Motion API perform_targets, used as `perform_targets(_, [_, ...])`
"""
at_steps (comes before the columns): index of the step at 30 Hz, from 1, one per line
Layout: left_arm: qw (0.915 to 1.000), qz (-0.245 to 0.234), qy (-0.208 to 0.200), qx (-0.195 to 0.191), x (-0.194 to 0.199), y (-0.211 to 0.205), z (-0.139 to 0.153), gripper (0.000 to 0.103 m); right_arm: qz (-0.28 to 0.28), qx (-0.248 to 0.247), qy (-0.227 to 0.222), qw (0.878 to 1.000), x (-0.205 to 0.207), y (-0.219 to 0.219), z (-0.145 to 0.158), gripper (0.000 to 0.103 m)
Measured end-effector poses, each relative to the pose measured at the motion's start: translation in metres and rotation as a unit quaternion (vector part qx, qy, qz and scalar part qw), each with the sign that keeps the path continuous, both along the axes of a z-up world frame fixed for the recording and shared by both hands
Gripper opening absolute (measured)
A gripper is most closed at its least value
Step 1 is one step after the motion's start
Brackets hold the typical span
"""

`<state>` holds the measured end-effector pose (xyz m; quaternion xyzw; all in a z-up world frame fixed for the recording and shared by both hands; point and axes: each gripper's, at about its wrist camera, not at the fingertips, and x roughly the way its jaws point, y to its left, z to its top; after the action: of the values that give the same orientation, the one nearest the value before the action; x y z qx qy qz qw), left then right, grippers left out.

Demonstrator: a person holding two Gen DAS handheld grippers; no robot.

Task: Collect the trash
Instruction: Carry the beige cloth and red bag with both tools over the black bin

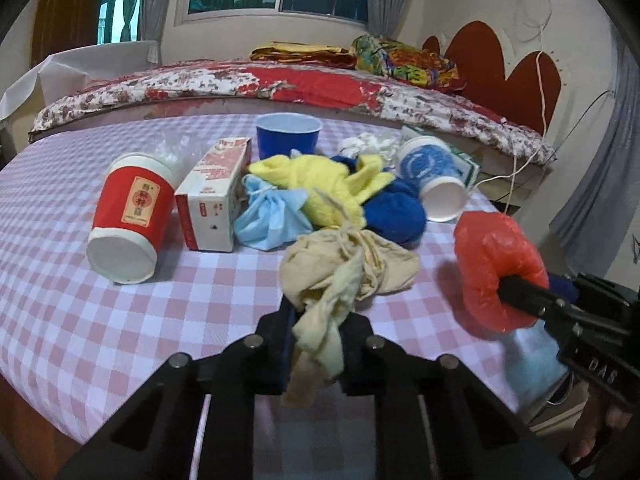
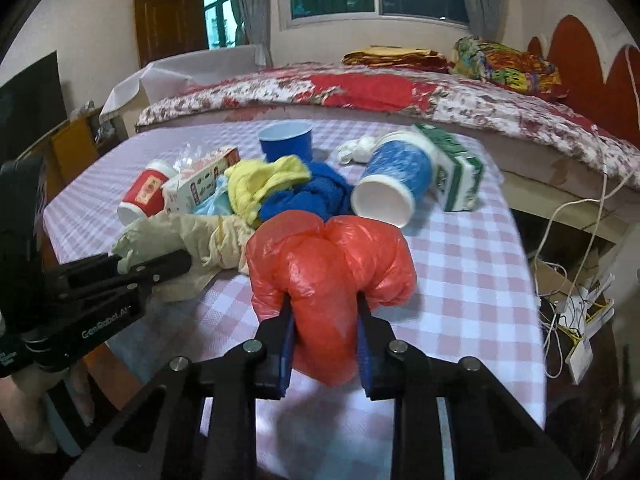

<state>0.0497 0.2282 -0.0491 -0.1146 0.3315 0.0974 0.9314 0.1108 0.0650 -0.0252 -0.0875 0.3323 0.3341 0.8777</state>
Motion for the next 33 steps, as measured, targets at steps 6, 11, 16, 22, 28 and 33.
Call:
perform_targets(6, [0.9994,-0.021,-0.025,0.016,-0.007,-0.023,0.020,0.018,-0.024,0.013,-0.018,0.999,-0.006,-0.036,0.013,0.028])
perform_targets(11, [0.9976,-0.059,-0.035,0.012,-0.001,-0.052,0.029,0.018,-0.071,0.019,-0.028,0.997,-0.009,-0.085,0.022,0.028])
perform_targets(16, [0.9926,-0.113,-0.043,0.009,0.010,-0.095,0.035,0.018,-0.130,0.015,-0.030,0.991,-0.008,-0.141,0.023,0.028])
perform_targets(22, [0.9801,-0.193,-0.045,0.010,0.027,-0.155,0.040,0.018,-0.211,0.015,-0.016,0.977,-0.008,-0.218,0.016,0.028])
perform_targets(28, [0.9633,-0.266,-0.037,0.013,0.041,-0.216,0.038,0.018,-0.282,0.012,-0.005,0.959,-0.013,-0.286,0.005,0.028])
perform_targets(33, [0.9485,-0.316,-0.019,0.014,0.049,-0.265,0.026,0.018,-0.325,0.008,0.018,0.945,-0.017,-0.333,-0.011,0.028])
